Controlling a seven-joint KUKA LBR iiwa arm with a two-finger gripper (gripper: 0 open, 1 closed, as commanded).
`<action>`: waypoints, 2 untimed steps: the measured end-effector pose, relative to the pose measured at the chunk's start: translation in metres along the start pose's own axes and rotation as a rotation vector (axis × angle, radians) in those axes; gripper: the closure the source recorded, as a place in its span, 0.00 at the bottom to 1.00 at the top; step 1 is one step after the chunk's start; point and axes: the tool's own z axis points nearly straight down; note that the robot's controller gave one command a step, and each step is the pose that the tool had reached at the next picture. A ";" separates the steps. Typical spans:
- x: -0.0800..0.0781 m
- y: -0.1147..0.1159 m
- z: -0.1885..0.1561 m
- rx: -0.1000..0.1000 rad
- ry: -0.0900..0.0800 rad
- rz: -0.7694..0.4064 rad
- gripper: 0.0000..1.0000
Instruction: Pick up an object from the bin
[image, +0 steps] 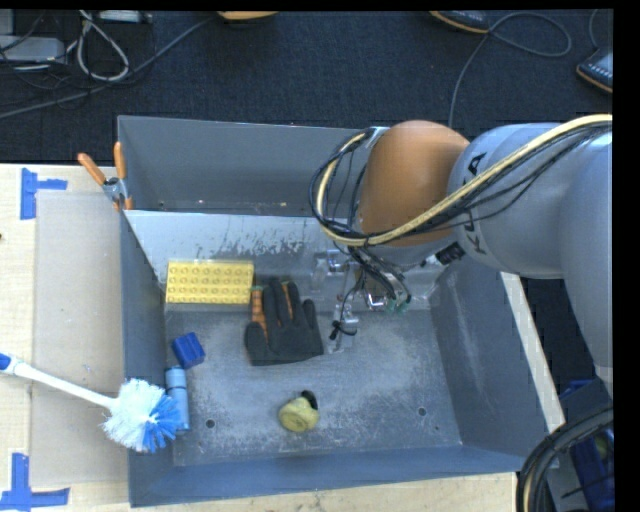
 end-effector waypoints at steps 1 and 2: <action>-0.004 0.027 0.014 -0.001 0.005 -0.347 0.00; -0.003 0.034 0.067 -0.001 0.002 -0.286 0.00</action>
Offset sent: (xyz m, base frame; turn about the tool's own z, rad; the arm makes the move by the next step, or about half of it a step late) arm -0.0001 0.0364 -0.0782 -0.2718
